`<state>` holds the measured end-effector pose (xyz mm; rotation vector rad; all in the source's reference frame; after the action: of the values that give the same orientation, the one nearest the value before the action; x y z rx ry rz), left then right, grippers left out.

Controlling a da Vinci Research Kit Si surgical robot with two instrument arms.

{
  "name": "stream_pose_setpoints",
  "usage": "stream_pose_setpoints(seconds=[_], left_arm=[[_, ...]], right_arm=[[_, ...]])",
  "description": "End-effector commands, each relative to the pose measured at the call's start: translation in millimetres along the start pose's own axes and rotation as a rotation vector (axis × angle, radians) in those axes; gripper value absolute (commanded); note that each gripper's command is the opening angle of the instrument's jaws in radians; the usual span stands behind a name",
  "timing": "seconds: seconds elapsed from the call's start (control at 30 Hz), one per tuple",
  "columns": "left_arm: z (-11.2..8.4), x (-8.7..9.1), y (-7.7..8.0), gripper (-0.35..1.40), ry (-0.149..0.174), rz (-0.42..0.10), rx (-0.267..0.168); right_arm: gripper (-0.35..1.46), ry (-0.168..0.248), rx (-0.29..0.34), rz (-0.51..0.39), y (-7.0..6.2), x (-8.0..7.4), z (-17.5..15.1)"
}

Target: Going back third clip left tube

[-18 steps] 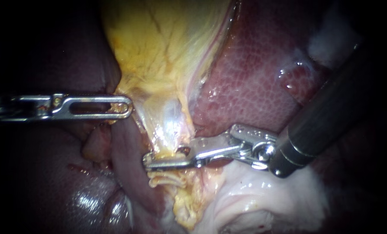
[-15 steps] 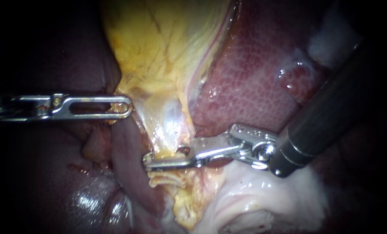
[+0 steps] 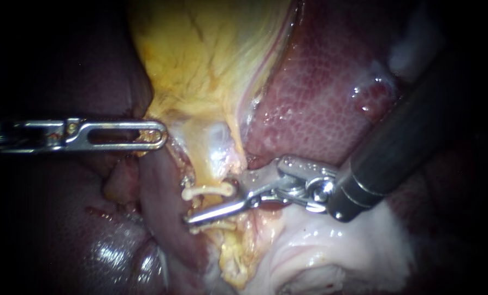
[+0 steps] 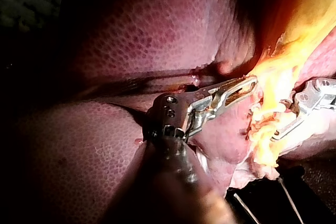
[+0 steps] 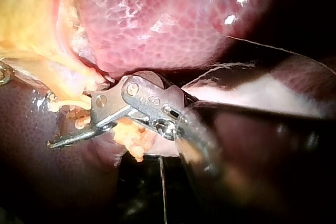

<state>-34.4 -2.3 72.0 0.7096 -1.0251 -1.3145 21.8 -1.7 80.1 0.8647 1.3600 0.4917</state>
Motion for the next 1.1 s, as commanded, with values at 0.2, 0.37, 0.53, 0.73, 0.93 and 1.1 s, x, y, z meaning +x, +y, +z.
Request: stream_pose_setpoints(seconds=[0.2, 0.37, 0.53, 0.73, 0.93, 1.1], left_arm=[[0.0, 0.0, -0.2, -0.35, -0.001, 0.000, -0.001], [-0.1, 0.0, -0.2, -0.35, 0.000, 0.000, -0.001], [-0.1, 0.0, -0.2, -0.35, 0.000, 0.000, -0.001], [-0.1, 0.0, -0.2, -0.35, 0.000, 0.000, -0.001], [-0.2, 0.0, -0.1, -0.35, 0.000, 0.000, -0.001], [-0.1, 0.0, -0.1, -0.35, 0.000, 0.000, -0.001]], right_arm=[[0.60, 0.003, -0.014, -0.009, 0.9, -0.3, -0.9], [0.60, 0.003, -0.013, -0.013, -0.3, -0.1, -3.0], [0.60, 0.004, -0.019, -0.023, -1.4, 0.3, -6.4], [0.60, 0.006, -0.026, -0.030, -2.5, 0.9, -9.7], [0.60, 0.003, -0.018, -0.038, -4.3, 1.4, -12.2], [0.60, 0.008, -0.037, -0.074, -6.3, 3.6, -14.9]])
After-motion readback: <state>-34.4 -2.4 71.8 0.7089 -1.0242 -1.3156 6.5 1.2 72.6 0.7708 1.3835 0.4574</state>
